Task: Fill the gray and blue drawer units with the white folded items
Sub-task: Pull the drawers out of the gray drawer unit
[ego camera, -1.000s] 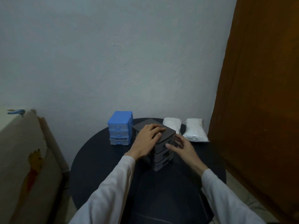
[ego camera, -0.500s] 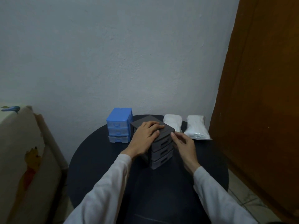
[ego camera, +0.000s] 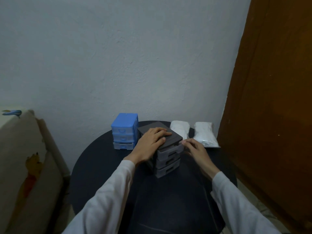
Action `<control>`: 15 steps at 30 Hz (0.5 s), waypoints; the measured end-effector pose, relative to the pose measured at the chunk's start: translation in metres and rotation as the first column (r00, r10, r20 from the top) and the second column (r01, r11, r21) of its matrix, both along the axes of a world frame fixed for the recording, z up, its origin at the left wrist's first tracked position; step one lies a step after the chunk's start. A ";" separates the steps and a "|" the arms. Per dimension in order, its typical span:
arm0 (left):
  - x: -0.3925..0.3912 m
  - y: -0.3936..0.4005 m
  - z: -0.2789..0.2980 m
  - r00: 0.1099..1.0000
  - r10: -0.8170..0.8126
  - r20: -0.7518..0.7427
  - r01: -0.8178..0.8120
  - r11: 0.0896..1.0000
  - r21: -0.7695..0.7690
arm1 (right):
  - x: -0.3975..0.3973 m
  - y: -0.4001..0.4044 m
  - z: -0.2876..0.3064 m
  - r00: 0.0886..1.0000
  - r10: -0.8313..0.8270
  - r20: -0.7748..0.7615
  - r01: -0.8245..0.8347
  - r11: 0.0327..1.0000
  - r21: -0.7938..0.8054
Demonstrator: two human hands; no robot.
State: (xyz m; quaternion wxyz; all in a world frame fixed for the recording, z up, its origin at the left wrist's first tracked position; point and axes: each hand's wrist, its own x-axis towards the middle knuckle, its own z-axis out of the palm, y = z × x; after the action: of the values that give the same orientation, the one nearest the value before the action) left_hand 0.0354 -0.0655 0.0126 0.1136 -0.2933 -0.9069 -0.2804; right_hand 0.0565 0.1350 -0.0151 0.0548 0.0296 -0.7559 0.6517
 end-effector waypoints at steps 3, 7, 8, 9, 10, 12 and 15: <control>0.001 -0.001 0.004 0.999 -0.025 0.026 0.025 0.999 -0.021 | 0.000 0.001 0.004 1.000 0.009 0.002 -0.009 0.997 0.081; 0.002 -0.001 0.006 0.999 -0.034 0.026 0.035 0.998 -0.042 | 0.005 -0.008 0.006 0.998 -0.056 -0.024 0.058 0.992 0.108; 0.002 -0.001 0.007 0.999 -0.037 0.026 0.038 0.998 -0.042 | 0.006 -0.010 0.007 0.997 -0.066 -0.029 0.069 0.991 0.114; 0.003 -0.001 0.007 0.999 -0.042 0.025 0.044 0.998 -0.043 | 0.007 -0.012 0.008 0.997 -0.072 -0.037 0.076 0.989 0.128; 0.003 -0.001 0.008 0.999 -0.047 0.026 0.048 0.998 -0.043 | 0.007 -0.013 0.009 0.996 -0.070 -0.052 0.077 0.986 0.149; 0.003 -0.002 0.008 0.998 -0.052 0.032 0.053 0.998 -0.043 | 0.009 -0.013 0.012 0.996 -0.038 -0.077 0.052 0.981 0.188; 0.003 -0.003 0.009 0.998 -0.054 0.037 0.056 0.997 -0.043 | 0.014 -0.009 0.016 0.995 0.008 -0.099 0.013 0.976 0.217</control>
State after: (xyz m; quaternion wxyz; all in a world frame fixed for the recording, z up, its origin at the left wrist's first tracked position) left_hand 0.0380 -0.0681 0.0217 0.0830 -0.3156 -0.9063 -0.2685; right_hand 0.0702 0.1261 0.0008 0.0896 0.0670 -0.8191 0.5627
